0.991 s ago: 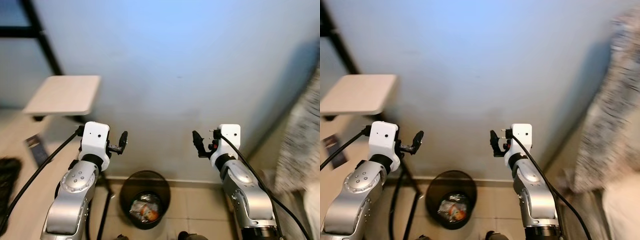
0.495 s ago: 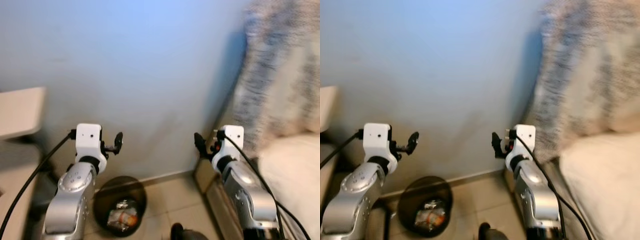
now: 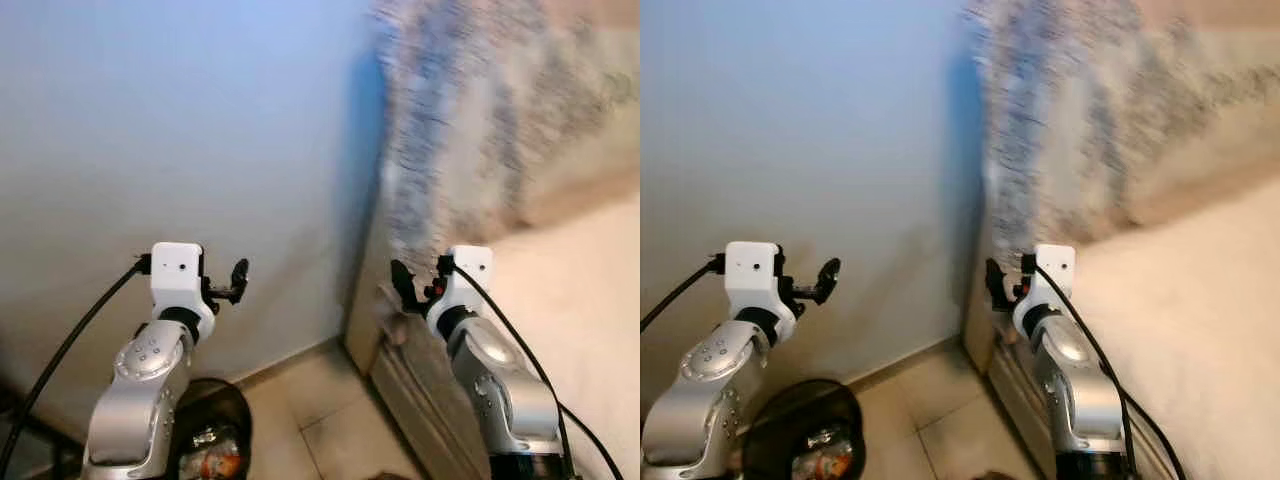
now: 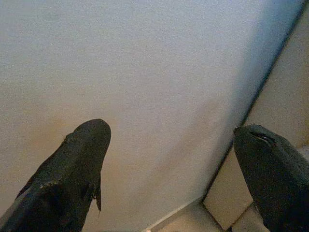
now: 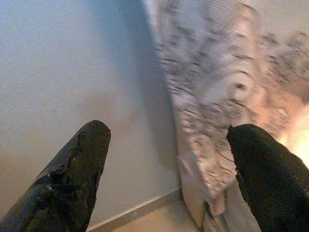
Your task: Clean up the room
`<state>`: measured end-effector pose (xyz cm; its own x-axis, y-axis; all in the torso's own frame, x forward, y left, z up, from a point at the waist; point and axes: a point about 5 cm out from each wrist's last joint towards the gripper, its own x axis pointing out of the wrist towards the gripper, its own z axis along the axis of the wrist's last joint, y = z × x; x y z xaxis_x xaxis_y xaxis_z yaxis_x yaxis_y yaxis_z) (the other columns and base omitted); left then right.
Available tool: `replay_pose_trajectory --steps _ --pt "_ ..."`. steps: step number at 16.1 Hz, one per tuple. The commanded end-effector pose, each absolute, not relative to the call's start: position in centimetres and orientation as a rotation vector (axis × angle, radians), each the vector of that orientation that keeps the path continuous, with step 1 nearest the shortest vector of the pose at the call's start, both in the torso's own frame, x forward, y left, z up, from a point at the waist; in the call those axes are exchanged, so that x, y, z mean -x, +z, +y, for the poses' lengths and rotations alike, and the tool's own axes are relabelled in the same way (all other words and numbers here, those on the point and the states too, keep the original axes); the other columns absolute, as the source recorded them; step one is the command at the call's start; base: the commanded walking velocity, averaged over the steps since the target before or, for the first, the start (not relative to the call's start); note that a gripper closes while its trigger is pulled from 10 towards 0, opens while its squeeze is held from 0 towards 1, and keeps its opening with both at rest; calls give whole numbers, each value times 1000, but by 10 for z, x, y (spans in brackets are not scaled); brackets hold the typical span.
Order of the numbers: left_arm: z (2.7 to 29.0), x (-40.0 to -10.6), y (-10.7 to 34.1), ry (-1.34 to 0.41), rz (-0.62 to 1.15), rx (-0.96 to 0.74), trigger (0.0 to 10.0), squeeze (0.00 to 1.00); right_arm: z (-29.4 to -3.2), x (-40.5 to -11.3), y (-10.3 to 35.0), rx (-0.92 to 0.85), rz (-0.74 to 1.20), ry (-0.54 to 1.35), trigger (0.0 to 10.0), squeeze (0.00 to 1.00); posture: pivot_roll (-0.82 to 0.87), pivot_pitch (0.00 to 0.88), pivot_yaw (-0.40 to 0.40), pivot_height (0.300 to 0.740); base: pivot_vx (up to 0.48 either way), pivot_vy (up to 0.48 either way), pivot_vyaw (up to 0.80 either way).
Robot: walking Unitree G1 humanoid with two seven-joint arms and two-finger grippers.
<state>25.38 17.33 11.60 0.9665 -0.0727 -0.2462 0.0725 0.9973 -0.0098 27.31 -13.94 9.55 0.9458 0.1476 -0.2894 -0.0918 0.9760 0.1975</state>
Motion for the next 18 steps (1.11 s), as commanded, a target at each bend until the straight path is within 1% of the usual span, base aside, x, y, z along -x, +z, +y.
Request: replay_pose_trajectory --steps 1,2,4,6,7,8,10,11,12,13,15,17,18 --pt "168 -256 118 -93 247 4 10000 0 -146 -272 94 -175 316 95 10000 0 91 0 -9 740 0 0 -781" --pt "168 -257 117 -92 255 -16 10000 0 -145 -272 95 -176 319 98 10000 0 88 0 -9 740 0 0 -763" --pt "170 -258 113 -78 268 -128 10000 0 -145 -273 95 -87 306 117 10000 0 87 0 -9 740 0 0 -691" --pt "169 -259 116 -78 232 -135 10000 0 -147 -273 97 -38 279 100 10000 0 86 0 -4 740 0 0 -706" --pt "170 -260 118 -49 197 -125 10000 0 -155 -273 95 16 324 21 10000 0 84 0 0 740 0 0 -775" --pt "171 -261 118 -41 194 -108 10000 0 -156 -274 96 -4 309 10 10000 0 84 0 0 740 0 0 -681" --pt "177 -264 122 46 130 -92 10000 0 -155 -275 98 -19 293 18 10000 0 80 0 2 740 0 0 -669" --pt "178 -263 120 36 135 3 10000 0 -153 -274 99 -46 285 28 10000 0 85 0 -3 740 0 0 -669" --pt "180 -262 118 49 135 32 10000 0 -152 -274 98 -47 286 29 10000 0 90 0 -6 740 0 0 -675" --pt "181 -261 118 66 132 24 10000 0 -152 -274 97 -68 291 27 10000 0 96 0 -9 740 0 0 -675" --pt "180 -257 115 51 179 95 10000 0 -151 -274 97 -89 293 27 10000 0 99 0 -10 740 0 0 -669" --pt "176 -257 119 19 158 132 10000 0 -150 -275 99 -95 275 30 10000 0 98 0 -9 740 0 0 -675" --pt "176 -257 119 20 159 119 10000 0 -150 -275 100 -94 267 22 10000 0 99 0 -10 740 0 0 -675"
